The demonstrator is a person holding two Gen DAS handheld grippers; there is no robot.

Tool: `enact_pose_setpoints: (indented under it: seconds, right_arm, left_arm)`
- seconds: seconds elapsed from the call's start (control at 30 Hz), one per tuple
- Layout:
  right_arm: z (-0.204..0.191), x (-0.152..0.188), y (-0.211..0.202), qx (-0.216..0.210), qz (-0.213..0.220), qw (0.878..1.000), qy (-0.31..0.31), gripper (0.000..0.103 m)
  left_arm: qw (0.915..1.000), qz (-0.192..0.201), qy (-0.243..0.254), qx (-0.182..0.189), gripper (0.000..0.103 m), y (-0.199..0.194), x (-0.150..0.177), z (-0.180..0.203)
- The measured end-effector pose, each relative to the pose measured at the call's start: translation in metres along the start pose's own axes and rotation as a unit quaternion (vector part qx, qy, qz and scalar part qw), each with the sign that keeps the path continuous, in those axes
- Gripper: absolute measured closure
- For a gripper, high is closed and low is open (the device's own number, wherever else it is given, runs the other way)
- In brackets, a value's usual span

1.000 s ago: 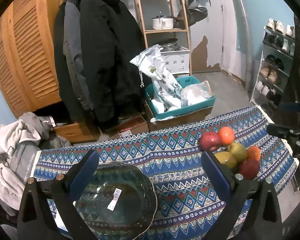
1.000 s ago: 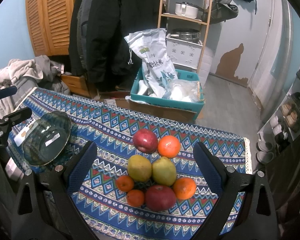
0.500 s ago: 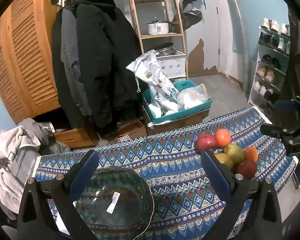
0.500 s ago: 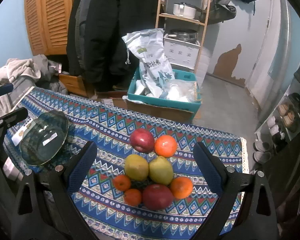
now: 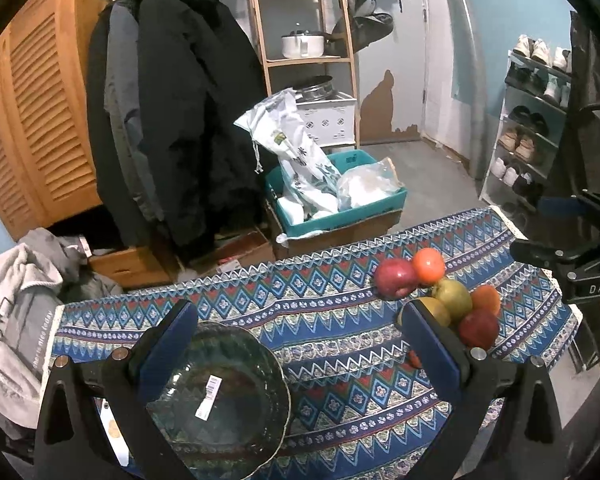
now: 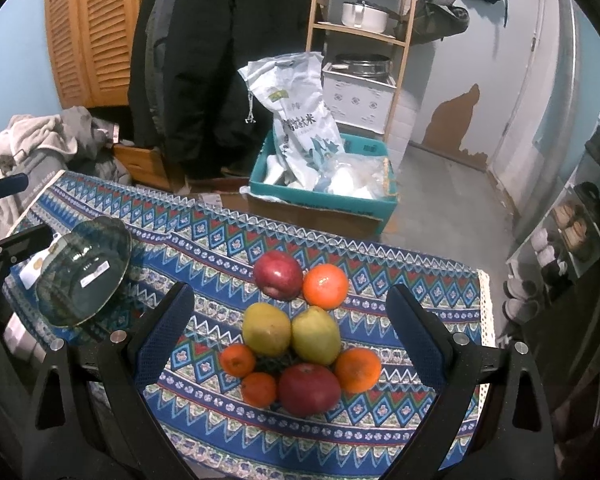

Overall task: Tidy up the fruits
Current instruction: 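Move both tools down toward the fruit pile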

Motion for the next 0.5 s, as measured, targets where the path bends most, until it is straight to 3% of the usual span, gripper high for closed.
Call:
enact_pose_setpoints:
  seconds: [0.5]
  right_arm:
    - [0.026,0.02,0.022,0.026,-0.045,0.998,0.02,0.007]
  left_arm:
    - [0.9991,-0.041,0.005,0.012,0.0,0.032,0.009,0.007]
Point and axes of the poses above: each gripper's, at about its wrist camera, not at the fingertips, and y roughly the way its jaws point, z to its right, x to its underside, the point moved 6 cm from there along y, roughly the way its jaws point, and after that the axes turned 4 degrees about z, right-handed, at the moved point
